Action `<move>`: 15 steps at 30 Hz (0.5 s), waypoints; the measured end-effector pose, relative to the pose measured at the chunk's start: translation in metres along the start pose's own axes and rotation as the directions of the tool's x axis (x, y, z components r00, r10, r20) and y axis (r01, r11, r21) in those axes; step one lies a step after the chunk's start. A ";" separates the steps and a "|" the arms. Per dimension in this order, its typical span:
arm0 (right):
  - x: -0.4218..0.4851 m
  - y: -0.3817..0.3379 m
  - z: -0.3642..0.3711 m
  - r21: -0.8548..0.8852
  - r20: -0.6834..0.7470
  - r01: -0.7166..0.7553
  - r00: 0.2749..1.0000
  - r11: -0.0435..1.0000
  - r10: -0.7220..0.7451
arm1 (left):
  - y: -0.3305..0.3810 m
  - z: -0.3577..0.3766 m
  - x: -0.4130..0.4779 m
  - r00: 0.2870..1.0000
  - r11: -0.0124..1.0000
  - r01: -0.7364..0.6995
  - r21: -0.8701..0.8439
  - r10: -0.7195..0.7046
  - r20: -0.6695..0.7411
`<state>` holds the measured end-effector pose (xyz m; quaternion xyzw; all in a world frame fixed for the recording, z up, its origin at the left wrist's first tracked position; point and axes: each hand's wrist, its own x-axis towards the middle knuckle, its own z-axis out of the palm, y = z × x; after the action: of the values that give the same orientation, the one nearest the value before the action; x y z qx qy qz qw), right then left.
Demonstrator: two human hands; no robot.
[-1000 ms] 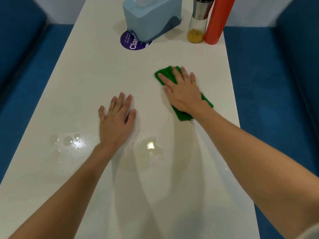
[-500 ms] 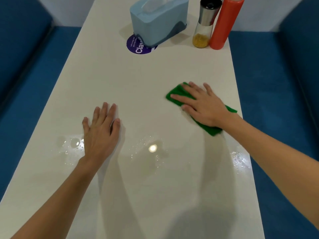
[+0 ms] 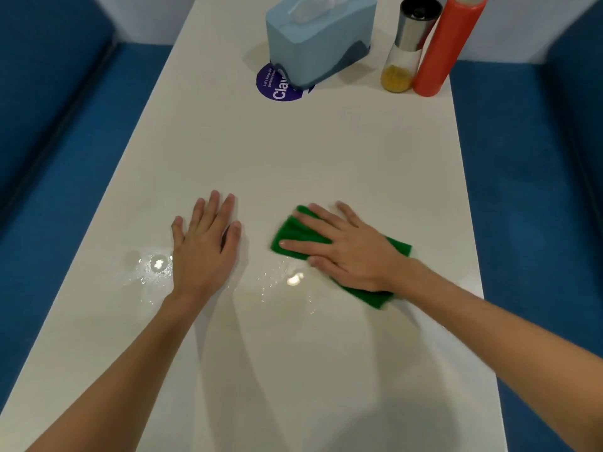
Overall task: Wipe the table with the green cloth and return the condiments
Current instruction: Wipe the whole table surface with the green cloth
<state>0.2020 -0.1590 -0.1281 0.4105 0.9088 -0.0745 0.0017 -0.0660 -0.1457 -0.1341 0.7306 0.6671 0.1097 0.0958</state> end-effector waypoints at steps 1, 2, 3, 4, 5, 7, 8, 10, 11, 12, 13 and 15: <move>-0.013 0.013 -0.003 -0.006 0.001 -0.007 1.000 1.000 0.007 | 0.002 0.000 0.000 1.000 1.000 -0.001 -0.004 0.001 0.001; -0.020 0.027 -0.006 -0.011 0.003 -0.025 1.000 1.000 0.025 | 0.002 0.000 0.000 1.000 1.000 0.003 -0.012 -0.003 -0.002; -0.022 0.041 -0.010 -0.011 0.012 -0.058 0.998 0.998 0.058 | 0.003 0.000 0.000 1.000 1.000 0.005 -0.016 -0.005 -0.009; -0.020 0.056 -0.013 -0.006 0.022 -0.103 0.994 0.995 0.103 | 0.003 0.001 0.001 1.000 1.000 0.003 -0.015 -0.004 -0.018; -0.014 0.067 -0.016 0.000 0.024 -0.151 0.988 0.989 0.151 | 0.003 0.001 0.001 1.000 1.000 0.003 -0.012 -0.003 -0.024; 0.012 0.078 -0.019 0.007 0.002 -0.262 0.965 0.965 0.262 | 0.002 0.002 0.003 0.999 1.000 0.010 -0.010 -0.010 -0.031; 0.027 0.080 -0.018 0.016 -0.018 -0.326 0.945 0.945 0.326 | 0.001 0.003 0.003 0.999 1.000 0.012 -0.011 -0.012 -0.032; 0.059 0.072 -0.016 0.037 -0.059 -0.425 0.903 0.905 0.426 | 0.001 0.004 0.003 0.999 1.000 0.011 -0.028 -0.012 -0.031; 0.075 0.063 -0.015 0.045 -0.072 -0.449 0.889 0.892 0.451 | 0.001 0.003 0.003 0.999 0.998 0.015 -0.063 -0.017 -0.032; 0.089 0.051 -0.014 0.054 -0.076 -0.458 0.884 0.888 0.461 | 0.001 0.000 0.003 0.999 0.991 0.024 -0.129 -0.028 -0.034; 0.101 0.038 -0.013 0.059 -0.074 -0.445 0.891 0.893 0.449 | 0.001 -0.003 0.003 0.998 0.976 0.040 -0.213 -0.050 -0.042; 0.114 0.009 -0.010 0.043 -0.075 -0.354 0.931 0.934 0.356 | -0.003 -0.010 0.002 0.991 0.946 0.073 -0.316 -0.103 -0.080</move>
<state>0.1331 -0.0667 -0.1267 0.5707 0.8177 -0.0693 -0.0280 -0.0717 -0.1438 -0.1252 0.6697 0.6769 0.2444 0.1832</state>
